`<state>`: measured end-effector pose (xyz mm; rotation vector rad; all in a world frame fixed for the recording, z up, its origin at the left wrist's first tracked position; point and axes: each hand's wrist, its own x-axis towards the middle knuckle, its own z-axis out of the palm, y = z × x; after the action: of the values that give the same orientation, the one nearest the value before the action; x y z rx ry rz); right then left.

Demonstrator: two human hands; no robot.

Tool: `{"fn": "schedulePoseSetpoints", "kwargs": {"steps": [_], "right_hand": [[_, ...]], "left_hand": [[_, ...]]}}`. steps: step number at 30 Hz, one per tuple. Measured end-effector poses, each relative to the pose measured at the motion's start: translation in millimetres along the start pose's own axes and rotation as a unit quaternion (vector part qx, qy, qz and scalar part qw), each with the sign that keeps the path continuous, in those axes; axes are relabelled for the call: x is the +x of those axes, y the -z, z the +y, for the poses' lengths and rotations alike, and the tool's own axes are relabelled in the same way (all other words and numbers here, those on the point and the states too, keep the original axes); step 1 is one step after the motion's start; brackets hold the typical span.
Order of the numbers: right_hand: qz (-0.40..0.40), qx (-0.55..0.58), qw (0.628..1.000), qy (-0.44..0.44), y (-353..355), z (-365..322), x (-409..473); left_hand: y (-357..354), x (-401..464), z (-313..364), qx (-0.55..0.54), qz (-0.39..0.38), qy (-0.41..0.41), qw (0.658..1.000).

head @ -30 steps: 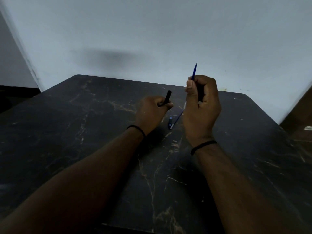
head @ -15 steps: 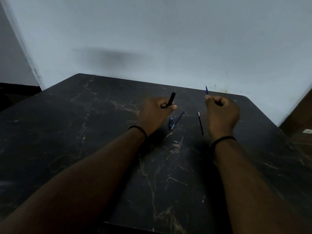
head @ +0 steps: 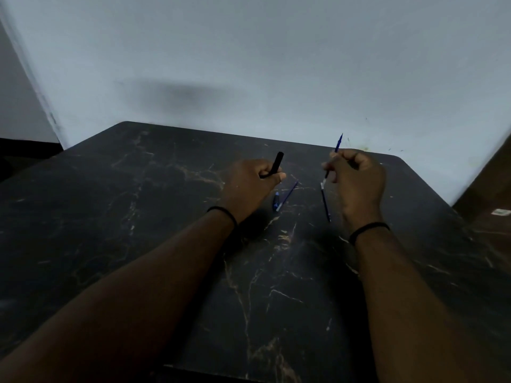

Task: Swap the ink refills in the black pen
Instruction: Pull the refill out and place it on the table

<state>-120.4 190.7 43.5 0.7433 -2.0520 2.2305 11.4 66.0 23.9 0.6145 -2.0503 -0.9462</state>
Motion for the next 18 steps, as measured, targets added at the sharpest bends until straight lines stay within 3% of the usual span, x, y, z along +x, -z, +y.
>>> {"fn": "schedulePoseSetpoints", "kwargs": {"steps": [5, 10, 13, 15, 18], "right_hand": [[-0.054, 0.061, 0.996, -0.031, 1, -8, -3], [-0.051, -0.027, 0.998, -0.032, 2, 0, 0], [-0.036, -0.173, 0.984, -0.033, 7, 8, 7], [-0.036, -0.308, 0.950, -0.029, 13, 11, 7], [-0.024, -0.392, 0.919, -0.031, 17, 16, 2]], "left_hand": [[0, 0, 0, 0.006, 0.011, -0.008, 1.000], [0, 1, -3, 0.004, 0.007, -0.011, 1.000], [-1, 1, -4, -0.002, 0.003, -0.012, 1.000], [-1, 1, -3, -0.005, 0.001, -0.009, 1.000], [0, 1, -2, -0.006, -0.003, -0.009, 1.000]]}}
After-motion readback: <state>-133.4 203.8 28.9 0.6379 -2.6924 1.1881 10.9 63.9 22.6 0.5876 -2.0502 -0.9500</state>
